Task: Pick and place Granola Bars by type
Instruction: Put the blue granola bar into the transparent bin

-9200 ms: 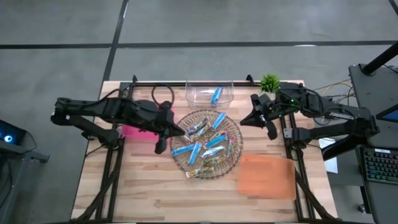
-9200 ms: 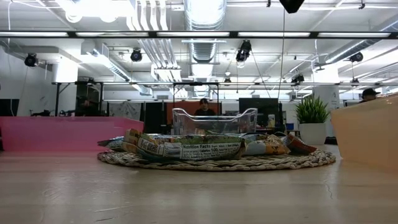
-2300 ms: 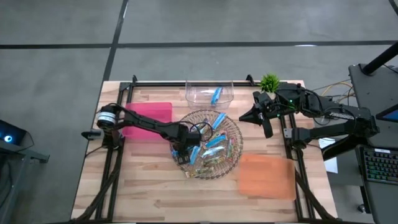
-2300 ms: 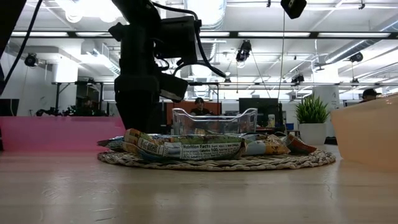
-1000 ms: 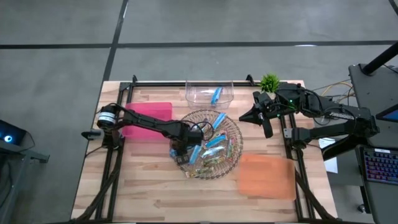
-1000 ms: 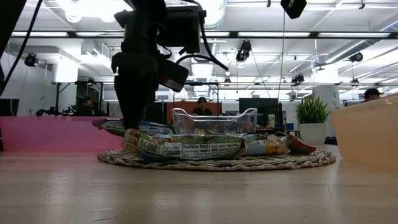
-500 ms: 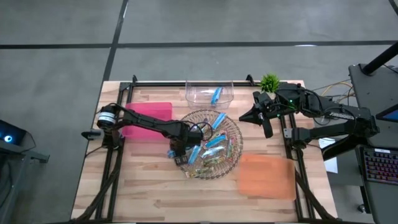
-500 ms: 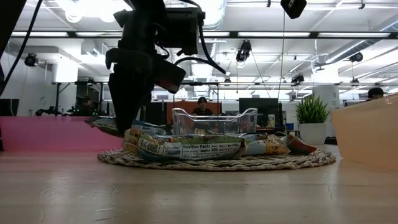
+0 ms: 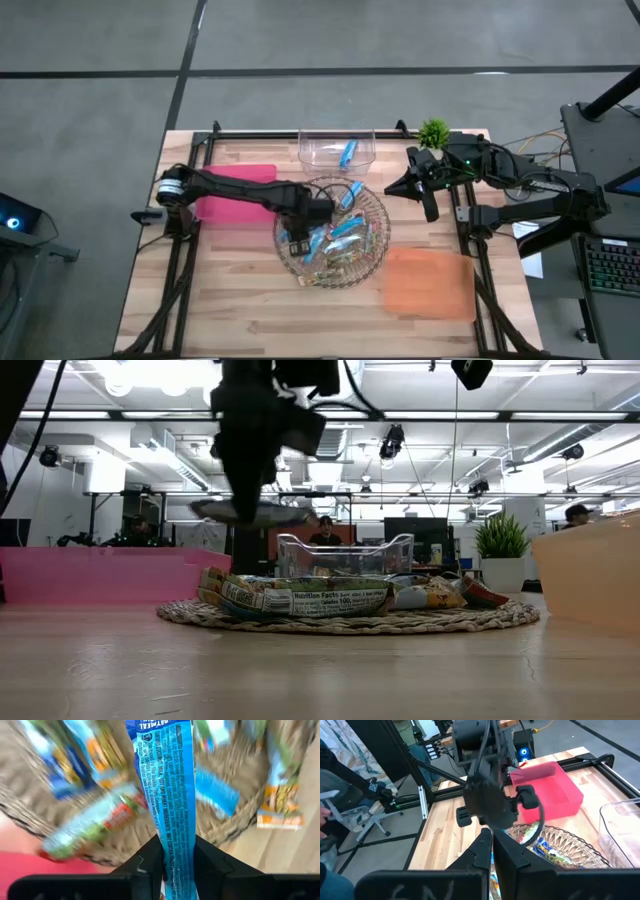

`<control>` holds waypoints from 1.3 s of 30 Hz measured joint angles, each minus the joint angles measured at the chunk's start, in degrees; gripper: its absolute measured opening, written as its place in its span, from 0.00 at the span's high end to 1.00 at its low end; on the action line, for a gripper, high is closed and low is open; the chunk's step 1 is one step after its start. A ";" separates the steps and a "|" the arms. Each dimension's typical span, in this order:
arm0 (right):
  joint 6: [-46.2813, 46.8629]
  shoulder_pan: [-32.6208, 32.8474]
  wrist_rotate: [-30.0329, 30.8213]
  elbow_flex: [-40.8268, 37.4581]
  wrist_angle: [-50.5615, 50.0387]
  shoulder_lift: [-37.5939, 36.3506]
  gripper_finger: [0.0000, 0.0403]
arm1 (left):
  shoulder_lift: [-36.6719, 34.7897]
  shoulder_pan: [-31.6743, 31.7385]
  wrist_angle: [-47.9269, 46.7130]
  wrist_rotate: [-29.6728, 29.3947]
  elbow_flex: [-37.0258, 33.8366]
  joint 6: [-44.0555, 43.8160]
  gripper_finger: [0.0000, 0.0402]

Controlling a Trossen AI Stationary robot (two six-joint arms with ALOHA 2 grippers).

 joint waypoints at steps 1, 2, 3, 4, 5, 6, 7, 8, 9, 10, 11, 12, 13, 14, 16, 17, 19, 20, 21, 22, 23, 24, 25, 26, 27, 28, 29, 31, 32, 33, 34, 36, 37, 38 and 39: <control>0.00 0.00 0.02 0.00 0.00 0.00 0.98 | 0.00 0.64 -0.06 -0.23 1.09 0.48 0.82; 0.00 0.00 0.00 0.00 0.00 0.00 0.98 | 0.00 1.36 -0.05 -0.56 2.14 0.83 0.82; 0.00 0.00 0.00 0.00 0.00 -0.01 0.98 | 0.00 2.22 -0.01 -0.84 3.11 1.33 0.82; 0.00 0.00 0.00 0.00 0.00 0.00 0.98 | 0.00 3.19 -0.03 -1.14 4.06 2.01 0.82; 0.00 0.00 0.00 0.00 0.02 -0.01 0.98 | 0.00 4.18 -0.11 -1.54 5.05 2.55 0.82; 0.00 0.00 0.00 0.00 0.00 -0.01 0.98 | 0.00 5.21 -0.10 -1.84 5.99 3.22 0.82; 0.00 0.00 0.00 0.00 0.00 0.00 0.98 | 0.00 6.38 -0.10 -2.13 6.97 3.82 0.82; 0.00 0.00 0.00 0.00 0.00 -0.01 0.98 | 0.00 7.57 -0.07 -2.26 7.92 4.35 0.82; 0.00 0.00 0.00 0.00 0.01 -0.01 0.98 | 0.00 8.77 -0.10 -2.37 8.91 4.91 0.82; 0.00 0.00 0.00 0.00 0.02 -0.01 0.98 | 0.00 10.04 0.05 -2.41 9.76 5.37 0.82; 0.00 0.00 0.01 0.00 0.02 0.00 0.98 | 0.00 11.34 0.19 -2.42 10.59 5.69 0.82; 0.00 0.00 0.00 0.00 0.02 0.00 0.98 | 0.00 12.59 0.38 -2.42 11.28 6.11 0.82; 0.00 0.00 0.02 0.00 0.02 0.00 0.98 | 0.00 13.87 0.83 -2.42 11.78 6.34 0.82; 0.00 0.00 0.00 0.00 0.02 0.00 0.98 | 0.00 15.14 1.41 -2.42 12.26 6.37 0.82; 0.00 0.00 0.00 0.00 0.02 0.00 0.98 | 0.00 17.53 2.63 -2.42 12.98 6.25 0.82; 0.00 0.00 0.00 0.00 0.02 -0.01 0.98 | -0.02 18.76 3.20 -2.40 13.32 5.87 0.82; 0.00 0.00 0.00 0.00 0.02 0.00 0.98 | 0.00 20.87 4.67 -2.35 13.92 3.88 0.82; 0.00 0.00 0.00 0.00 0.02 0.00 0.98 | 0.00 21.89 5.20 -2.35 14.12 2.39 0.82; 0.00 0.00 0.00 0.00 0.02 0.00 0.98 | 0.00 22.82 5.68 -2.06 14.21 0.76 0.82; 0.00 0.00 0.00 0.00 0.02 0.00 0.98 | 0.00 23.68 6.55 -1.81 14.22 -1.22 0.82; 0.00 0.00 0.01 0.00 0.02 0.00 0.98 | 0.00 24.52 7.68 -1.64 14.22 -3.49 0.82; -0.01 0.00 0.00 0.00 0.02 0.00 0.98 | 0.00 25.31 8.77 -1.41 14.22 -5.79 0.82; -0.02 0.00 0.02 0.00 0.02 0.00 0.98 | 0.00 26.06 9.89 -1.04 14.22 -8.00 0.82; -0.03 0.00 0.01 0.00 0.02 -0.01 0.98 | 0.00 26.84 11.20 -0.28 14.22 -10.15 0.82; -0.14 0.00 0.02 0.00 0.02 0.00 0.98 | 0.00 27.57 12.87 0.45 14.19 -12.14 0.82; -0.29 0.00 0.02 0.00 0.02 0.00 0.98 | 0.00 28.22 14.55 1.06 14.08 -14.31 0.82; -0.47 0.00 0.02 0.00 0.02 0.00 0.98 | 0.00 28.86 15.97 1.55 13.91 -16.54 0.82; -0.72 -0.02 0.02 0.00 0.02 0.00 0.98 | 0.19 29.93 18.28 1.60 13.78 -21.81 0.82; -0.84 0.00 0.02 0.00 0.02 0.00 0.98 | 0.29 30.55 19.02 1.63 13.78 -24.40 0.82; -0.85 0.00 0.02 0.00 0.02 0.00 0.98 | 0.43 31.10 19.30 1.67 13.75 -26.40 0.82; -0.85 -0.02 0.02 0.00 0.02 0.00 0.98 | 0.57 31.60 19.79 1.67 13.74 -27.64 0.82; -0.87 -0.02 0.02 0.00 0.02 -0.01 0.98 | 1.09 32.49 20.97 1.67 13.74 -28.12 0.82; -0.87 -0.01 0.02 0.00 0.02 -0.01 0.98 | 1.37 32.89 21.05 1.66 13.74 -28.12 0.82; -0.89 -0.01 0.02 0.00 0.04 0.00 0.98 | 1.58 33.28 21.01 1.65 13.74 -28.16 0.82; -0.97 0.00 0.02 0.00 0.02 0.00 0.98 | 1.82 33.59 20.99 1.64 13.72 -28.25 0.82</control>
